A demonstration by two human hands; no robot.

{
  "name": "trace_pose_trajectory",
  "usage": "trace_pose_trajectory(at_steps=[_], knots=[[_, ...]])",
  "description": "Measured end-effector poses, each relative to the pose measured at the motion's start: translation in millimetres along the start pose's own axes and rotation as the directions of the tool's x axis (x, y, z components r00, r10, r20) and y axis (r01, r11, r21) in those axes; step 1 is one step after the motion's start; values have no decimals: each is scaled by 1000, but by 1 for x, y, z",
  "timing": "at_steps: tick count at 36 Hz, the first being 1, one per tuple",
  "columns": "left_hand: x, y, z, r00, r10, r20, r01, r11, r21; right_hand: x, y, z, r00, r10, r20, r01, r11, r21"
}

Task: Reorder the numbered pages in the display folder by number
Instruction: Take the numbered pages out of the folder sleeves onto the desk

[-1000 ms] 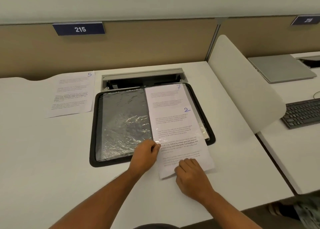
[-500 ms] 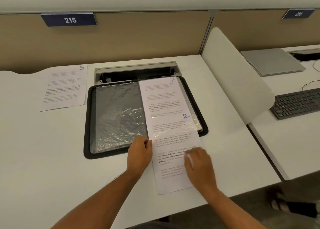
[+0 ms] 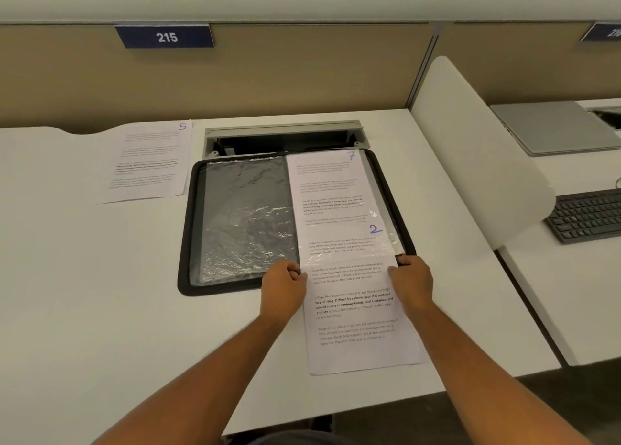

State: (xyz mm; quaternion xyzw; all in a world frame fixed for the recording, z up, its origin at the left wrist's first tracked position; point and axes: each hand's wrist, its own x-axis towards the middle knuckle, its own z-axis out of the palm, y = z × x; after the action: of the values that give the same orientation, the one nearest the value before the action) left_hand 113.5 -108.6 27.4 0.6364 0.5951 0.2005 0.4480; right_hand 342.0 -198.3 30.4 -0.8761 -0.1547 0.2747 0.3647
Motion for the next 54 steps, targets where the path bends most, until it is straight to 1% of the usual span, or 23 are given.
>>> trace_pose_trajectory(at_steps=[5, 8, 13, 15, 19, 22, 29, 33, 38, 41, 43, 48, 52, 54], knots=[[-2, -6, 0, 999, -12, 32, 14, 998, -69, -16, 5, -8, 999, -3, 35, 3, 1000, -15], [-5, -9, 1, 997, -52, 62, 59, 991, -121, -27, 9, -12, 999, 2, 49, -1, 1000, -15], [-13, -8, 2, 990, -80, 119, 107, 964, -245, -43, 14, -16, 999, 36, 21, -36, 999, 15], [-17, -9, 1, 982, -92, 163, 136, 949, -285, -49, 15, -18, 998, 56, 12, -57, 998, 40], [-22, -16, 1, 953, -121, 279, 199, 942, -270, -61, 22, -24, 996, 90, -3, -90, 991, 101], [-27, -15, -2, 931, -92, 353, 199, 938, -282, -69, 29, -30, 993, 117, -11, -115, 986, 122], [-27, -12, -12, 868, 40, 495, 130, 944, -303, -78, 25, -35, 986, 159, -58, -145, 970, 198], [-25, -16, -20, 819, 60, 571, 146, 940, -309, -78, 13, -32, 982, 175, -73, -154, 960, 233], [-23, -19, -34, 765, 77, 640, 172, 932, -319, -83, -4, -22, 986, 144, -81, -120, 960, 253], [-19, -21, -46, 769, 98, 632, 170, 921, -350, -85, -11, -12, 985, 155, -70, -126, 940, 318], [-15, -23, -54, 795, 97, 599, 156, 921, -357, -88, -18, -3, 988, 139, -63, -109, 932, 345], [3, -27, -81, 897, 86, 434, 120, 897, -426, -96, -43, 22, 999, 34, -29, -23, 943, 332], [21, -28, -109, 950, 57, 306, 89, 892, -444, -95, -62, 48, 999, -10, 31, -1, 945, 326], [31, -31, -122, 969, 27, 245, 89, 888, -450, -94, -71, 62, 996, -30, 85, 3, 954, 298]])
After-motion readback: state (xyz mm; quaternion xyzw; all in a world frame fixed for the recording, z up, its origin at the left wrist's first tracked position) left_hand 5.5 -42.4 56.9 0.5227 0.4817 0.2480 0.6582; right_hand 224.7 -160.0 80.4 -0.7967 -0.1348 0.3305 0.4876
